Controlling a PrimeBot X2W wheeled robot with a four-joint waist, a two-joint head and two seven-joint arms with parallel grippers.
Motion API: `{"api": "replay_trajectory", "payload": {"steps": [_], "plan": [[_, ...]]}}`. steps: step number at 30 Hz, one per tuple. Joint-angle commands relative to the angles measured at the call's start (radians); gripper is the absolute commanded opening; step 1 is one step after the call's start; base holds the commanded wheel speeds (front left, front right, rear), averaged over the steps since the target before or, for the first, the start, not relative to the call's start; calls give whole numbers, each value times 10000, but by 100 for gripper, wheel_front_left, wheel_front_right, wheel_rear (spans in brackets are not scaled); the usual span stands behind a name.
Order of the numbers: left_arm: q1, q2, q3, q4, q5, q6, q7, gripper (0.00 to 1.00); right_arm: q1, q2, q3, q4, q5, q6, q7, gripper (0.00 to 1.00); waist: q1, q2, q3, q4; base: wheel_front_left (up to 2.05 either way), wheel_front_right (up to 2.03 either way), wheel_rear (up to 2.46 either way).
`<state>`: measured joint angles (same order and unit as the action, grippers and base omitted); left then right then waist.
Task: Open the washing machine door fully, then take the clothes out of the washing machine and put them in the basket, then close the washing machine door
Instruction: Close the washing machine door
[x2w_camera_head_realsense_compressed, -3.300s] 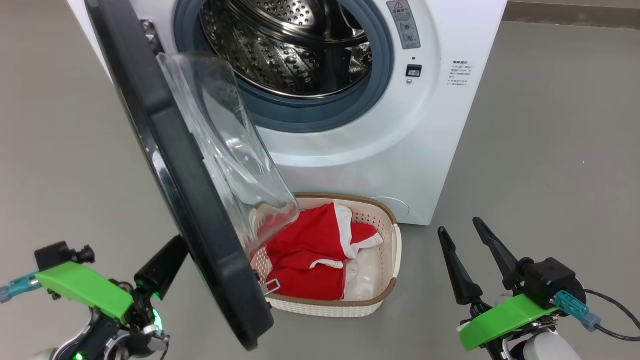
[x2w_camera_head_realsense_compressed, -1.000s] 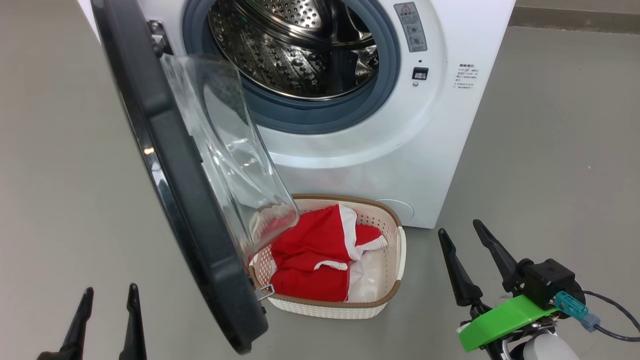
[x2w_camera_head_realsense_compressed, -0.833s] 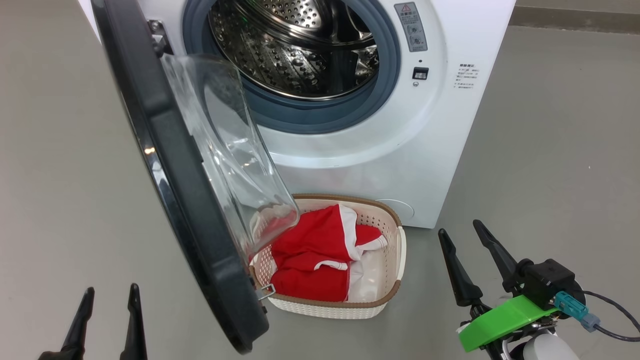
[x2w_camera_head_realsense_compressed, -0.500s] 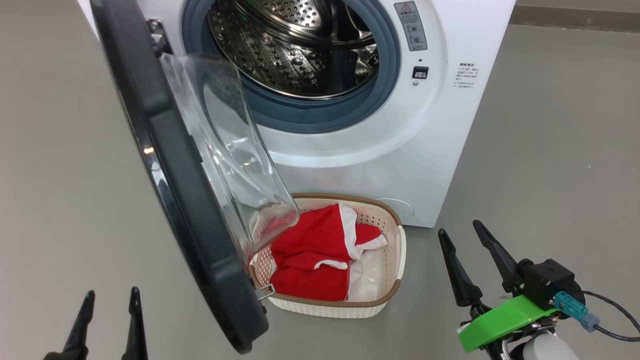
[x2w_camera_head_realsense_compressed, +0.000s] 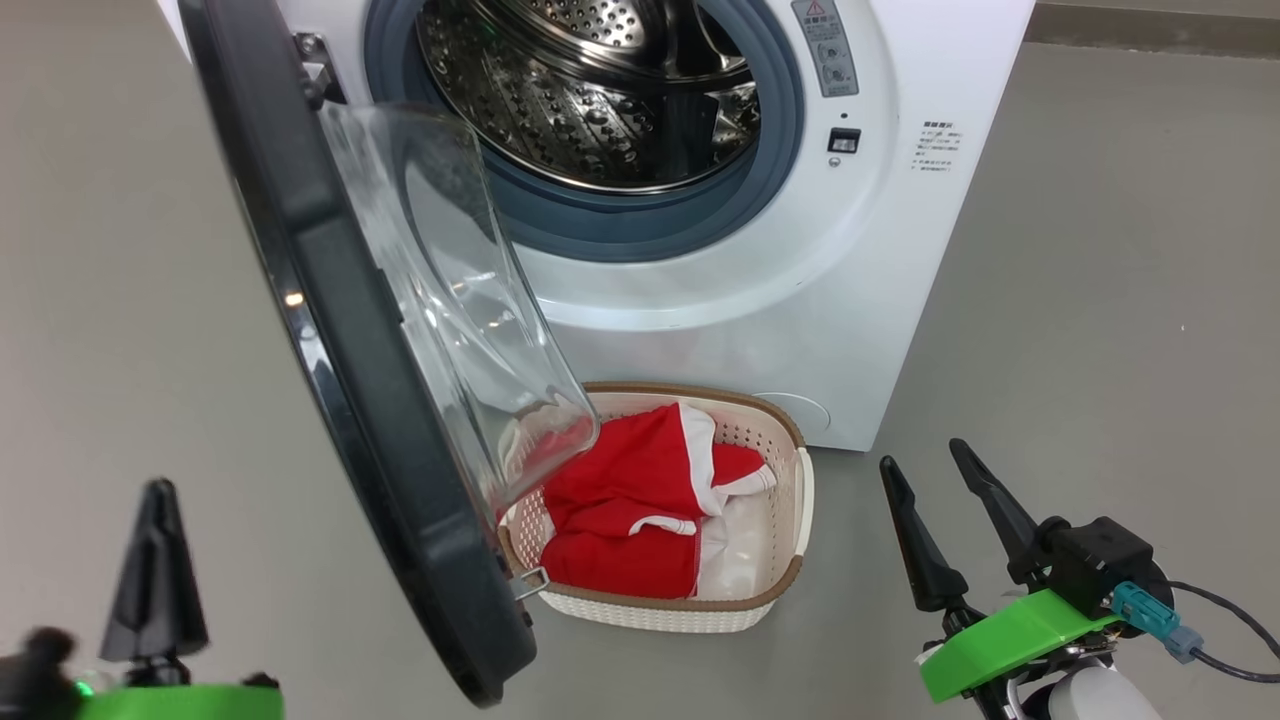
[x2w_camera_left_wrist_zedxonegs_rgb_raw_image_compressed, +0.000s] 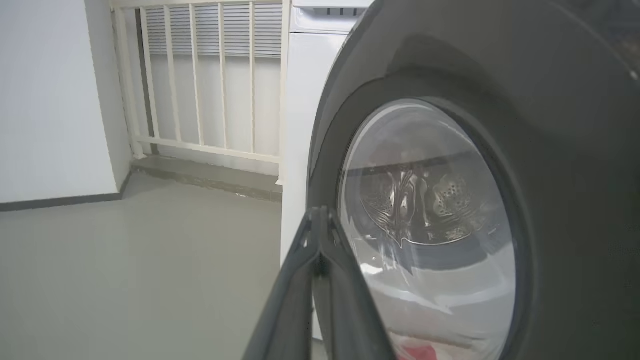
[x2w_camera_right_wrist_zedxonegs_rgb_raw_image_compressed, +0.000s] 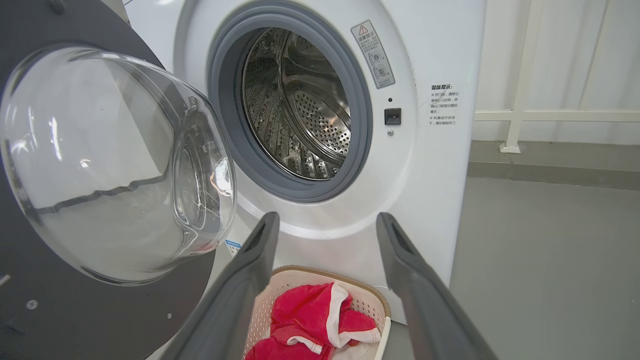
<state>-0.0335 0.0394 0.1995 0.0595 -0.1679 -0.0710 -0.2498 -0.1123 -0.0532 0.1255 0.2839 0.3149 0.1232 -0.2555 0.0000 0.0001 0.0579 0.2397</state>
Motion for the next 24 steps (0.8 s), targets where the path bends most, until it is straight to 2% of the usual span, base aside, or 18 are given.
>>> {"api": "replay_trajectory", "payload": {"steps": [1, 4, 8, 10, 13, 14, 18, 22, 24], "plan": [[-499, 115, 429, -313, -1199, -74, -120, 0, -336, 27, 196, -220, 32, 75, -63, 100, 0, -1, 3, -26, 0, 0, 0], [-707, 112, 321, -361, -2718, -117, -120, 0, -349, 27, 198, -226, 41, 75, -63, 100, 0, -1, 4, -62, 0, 0, 0], [-956, 111, -99, -460, -5787, -64, 176, 0, -340, 28, 162, -229, 65, 75, -63, 100, 0, -1, 10, -94, 0, 0, 0], [-1045, 110, -327, -706, -7382, 88, 658, 0, -342, 28, 134, -236, 83, 75, -63, 100, 0, -1, 23, -108, 0, 0, 0], [-1145, 110, -603, -1281, -9971, 584, 1548, 0, -348, 28, 101, -248, 106, 75, -63, 100, 0, -1, 40, -130, 0, 0, 0], [-1145, 110, -603, -1281, -9971, 584, 1548, 0, -348, 28, 101, -248, 106, 75, -63, 100, 0, -1, 40, -130, 0, 0, 0], [-1085, 109, -823, -2170, -12153, 1420, 2696, 0, -382, 29, 114, -255, 113, 75, -63, 100, 0, -1, 87, -191, 0, 0, 0], [-885, 109, -1063, -3087, -13210, 1985, 3573, 0, -457, 29, 186, -272, 113, 75, -63, 100, 0, -1, 188, -345, 0, 0, 0], [-819, 109, -1116, -3318, -13480, 2087, 3618, 0, -473, 29, 211, -265, 118, 75, -63, 100, 0, -1, 202, -455, 0, 0, 0]]}}
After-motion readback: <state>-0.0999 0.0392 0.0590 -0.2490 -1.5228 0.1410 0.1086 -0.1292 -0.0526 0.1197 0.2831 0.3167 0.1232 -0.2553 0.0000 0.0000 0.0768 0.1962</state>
